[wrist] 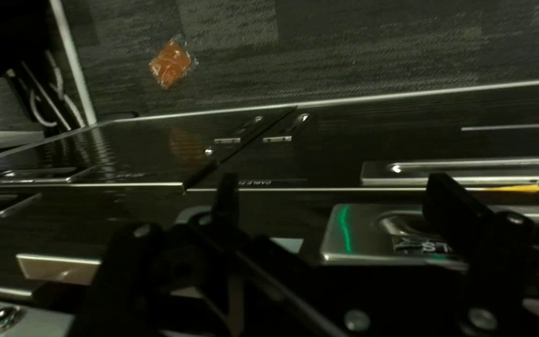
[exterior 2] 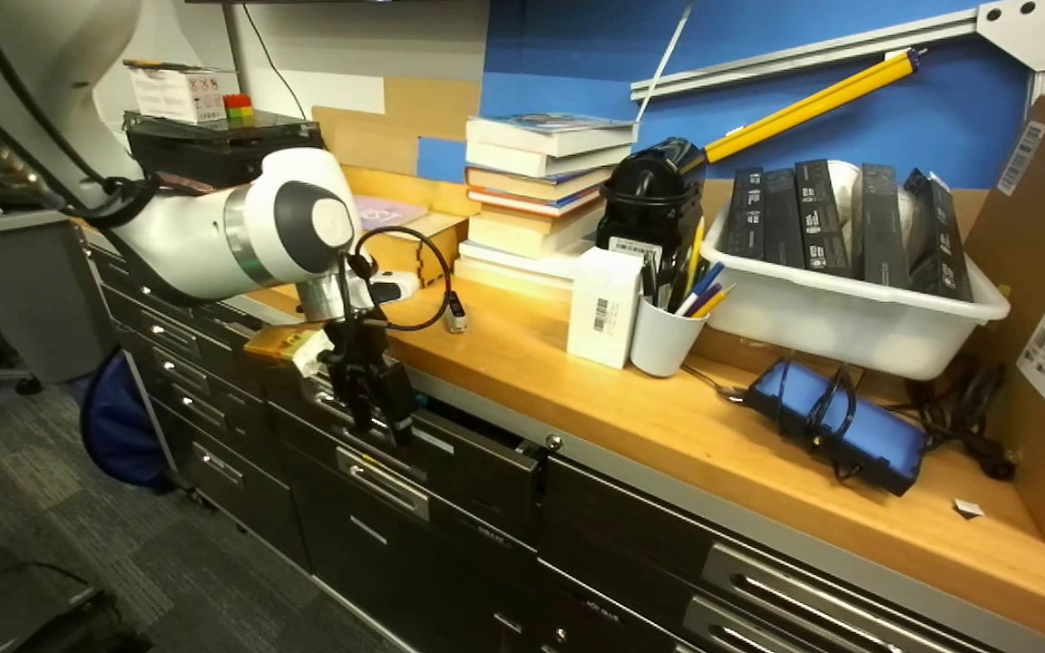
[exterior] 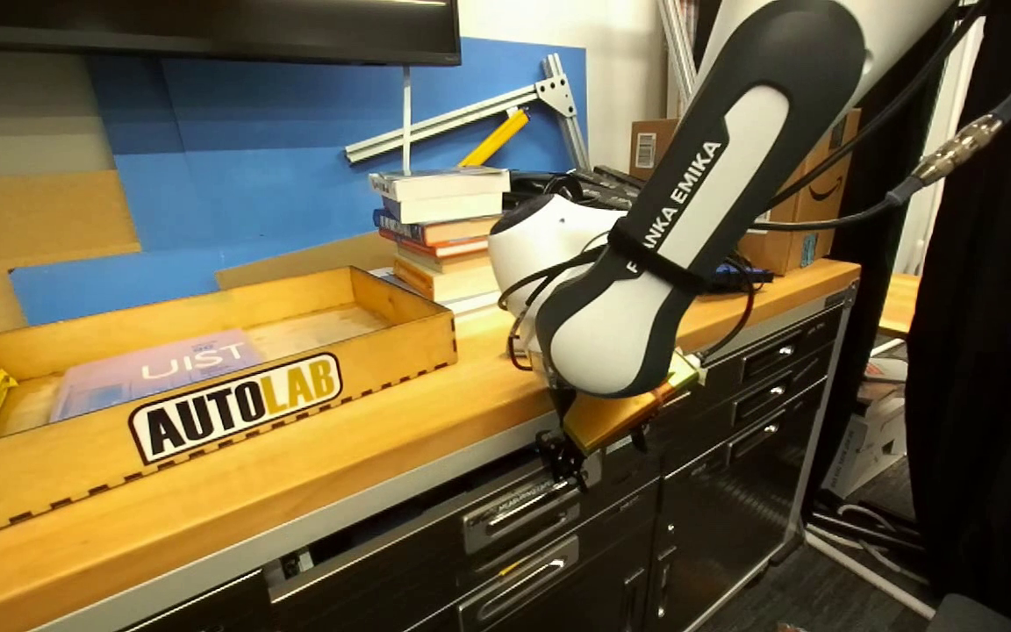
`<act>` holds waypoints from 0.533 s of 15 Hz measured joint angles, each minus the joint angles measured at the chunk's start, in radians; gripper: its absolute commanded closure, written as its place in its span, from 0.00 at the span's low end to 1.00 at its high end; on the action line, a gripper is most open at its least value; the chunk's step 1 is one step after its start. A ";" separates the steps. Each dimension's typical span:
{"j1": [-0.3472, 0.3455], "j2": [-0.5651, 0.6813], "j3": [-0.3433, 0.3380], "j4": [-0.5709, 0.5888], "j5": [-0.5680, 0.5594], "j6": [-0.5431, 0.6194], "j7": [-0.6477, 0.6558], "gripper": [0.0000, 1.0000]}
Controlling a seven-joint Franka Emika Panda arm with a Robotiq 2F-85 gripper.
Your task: Put the blue object in the drawer and close it
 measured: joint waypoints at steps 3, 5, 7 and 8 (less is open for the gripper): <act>0.030 0.023 -0.014 0.033 -0.135 0.000 0.157 0.00; 0.038 0.033 -0.015 0.045 -0.203 0.000 0.249 0.00; 0.042 0.035 -0.013 0.042 -0.243 -0.006 0.305 0.00; 0.042 0.035 -0.012 0.040 -0.244 -0.006 0.315 0.00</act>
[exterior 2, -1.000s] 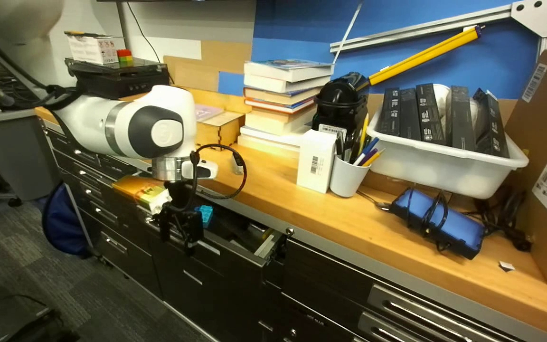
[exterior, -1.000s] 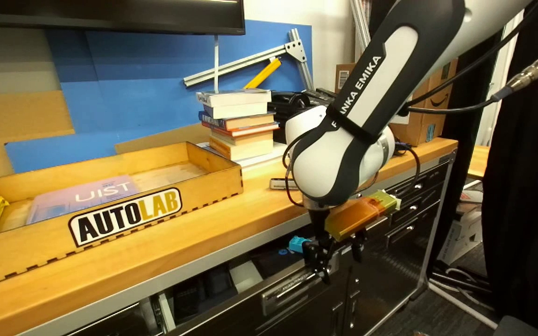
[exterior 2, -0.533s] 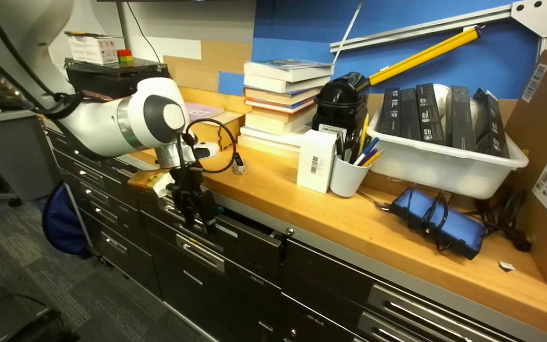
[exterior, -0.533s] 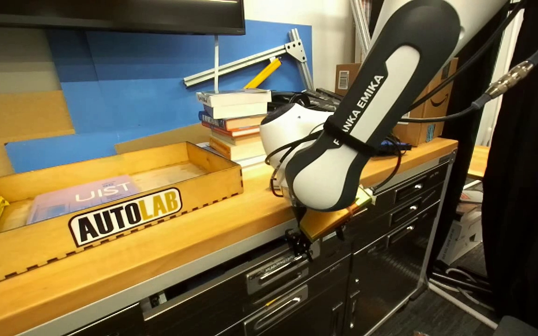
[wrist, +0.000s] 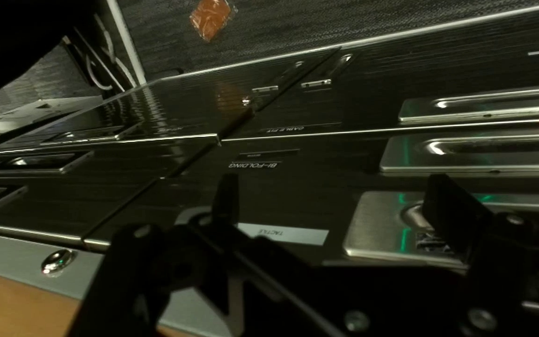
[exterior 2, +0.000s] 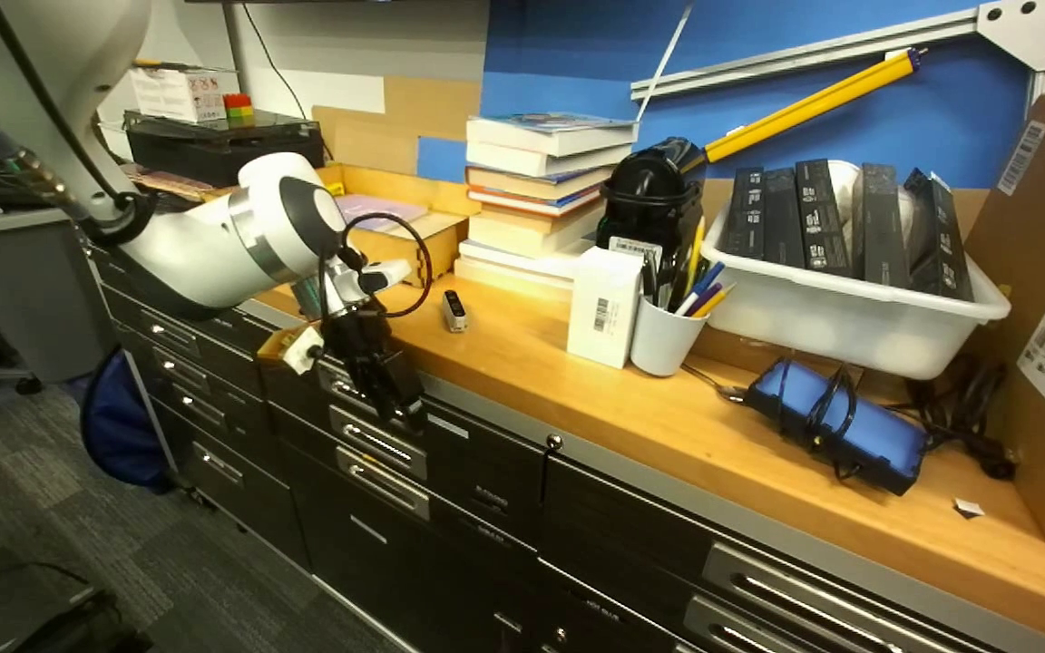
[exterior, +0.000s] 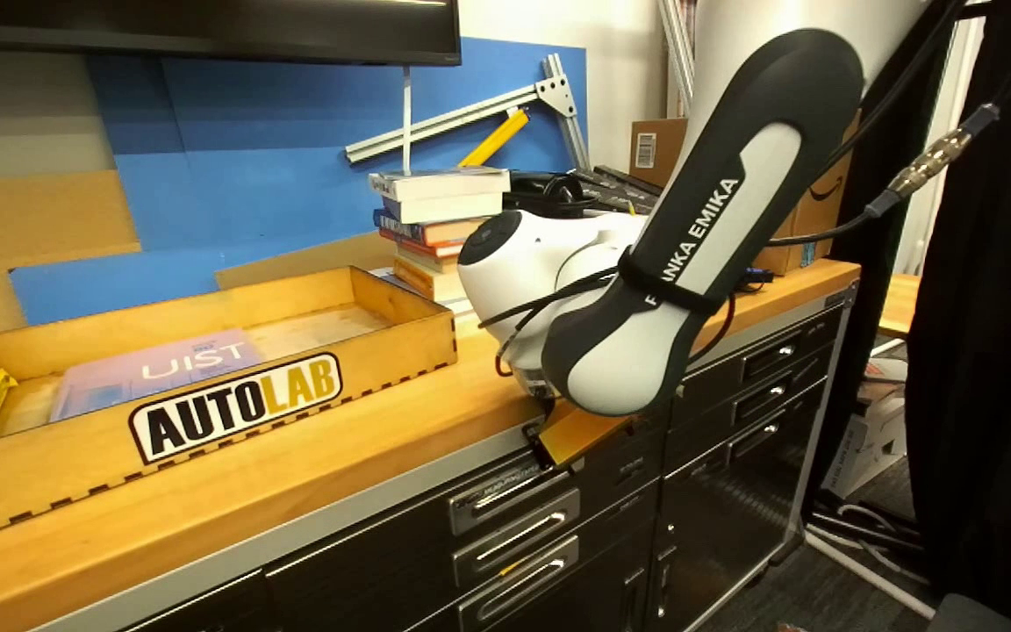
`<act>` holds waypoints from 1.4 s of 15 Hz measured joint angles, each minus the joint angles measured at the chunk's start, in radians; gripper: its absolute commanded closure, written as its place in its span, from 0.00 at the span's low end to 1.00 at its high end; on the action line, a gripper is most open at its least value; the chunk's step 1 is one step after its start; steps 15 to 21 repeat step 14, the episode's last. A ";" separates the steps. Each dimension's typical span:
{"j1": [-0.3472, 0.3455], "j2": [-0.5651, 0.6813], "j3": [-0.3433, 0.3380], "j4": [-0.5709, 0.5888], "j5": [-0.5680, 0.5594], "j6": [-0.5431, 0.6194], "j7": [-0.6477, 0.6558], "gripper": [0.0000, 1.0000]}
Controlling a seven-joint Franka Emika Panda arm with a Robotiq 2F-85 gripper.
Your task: Put the blue object in the drawer and close it
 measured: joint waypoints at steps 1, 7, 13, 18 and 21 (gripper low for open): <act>-0.002 -0.003 0.002 -0.001 0.004 0.000 0.001 0.00; -0.077 -0.235 0.030 -0.123 0.228 0.058 -0.289 0.00; 0.039 -0.533 -0.058 -0.233 0.613 -0.005 -0.754 0.00; 0.073 -0.577 -0.094 -0.235 0.652 -0.037 -0.807 0.00; 0.073 -0.577 -0.094 -0.235 0.652 -0.037 -0.807 0.00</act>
